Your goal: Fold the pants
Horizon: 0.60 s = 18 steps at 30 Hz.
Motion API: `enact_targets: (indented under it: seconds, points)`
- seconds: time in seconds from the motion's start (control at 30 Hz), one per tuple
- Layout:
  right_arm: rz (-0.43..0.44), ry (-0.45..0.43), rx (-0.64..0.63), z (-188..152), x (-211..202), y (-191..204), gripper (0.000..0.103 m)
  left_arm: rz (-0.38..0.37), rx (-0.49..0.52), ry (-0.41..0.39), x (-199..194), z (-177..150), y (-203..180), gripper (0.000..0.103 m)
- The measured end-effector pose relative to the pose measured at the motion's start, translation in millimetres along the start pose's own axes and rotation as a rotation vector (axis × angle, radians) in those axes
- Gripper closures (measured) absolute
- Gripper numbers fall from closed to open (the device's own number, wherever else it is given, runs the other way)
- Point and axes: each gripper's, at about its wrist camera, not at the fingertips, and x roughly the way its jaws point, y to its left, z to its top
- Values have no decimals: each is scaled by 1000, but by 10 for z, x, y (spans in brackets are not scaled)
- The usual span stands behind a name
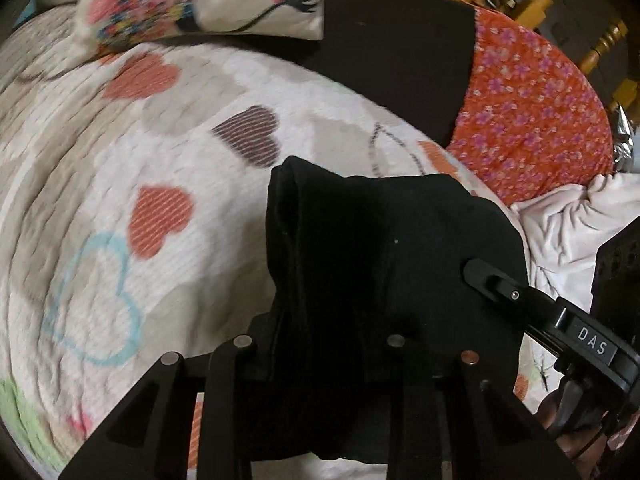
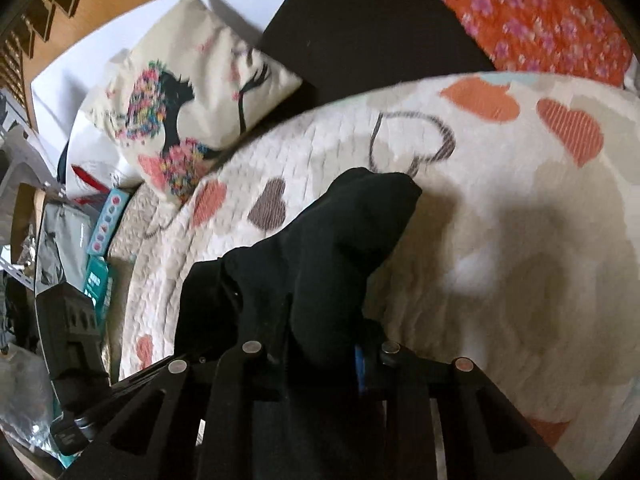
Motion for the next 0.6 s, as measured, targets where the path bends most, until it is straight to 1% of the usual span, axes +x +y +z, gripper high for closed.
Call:
enact_targets:
  seconds: [0.1, 0.2, 0.3, 0.47, 0.6]
  points:
    - [-13, -21, 28, 127, -68, -172, 78, -7, 31, 6, 118, 129, -173, 76]
    - [-38, -36, 55, 230, -84, -359, 78, -3, 69, 23, 322, 267, -331, 76]
    - [-59, -40, 79, 336, -40, -523, 78, -5, 83, 50, 540, 371, -417, 76]
    - [-90, -28, 103, 441, 92, -740, 78, 13, 116, 73, 785, 435, -472, 75]
    - [-96, -16, 110, 454, 194, -839, 78, 12, 119, 77, 872, 444, -425, 75]
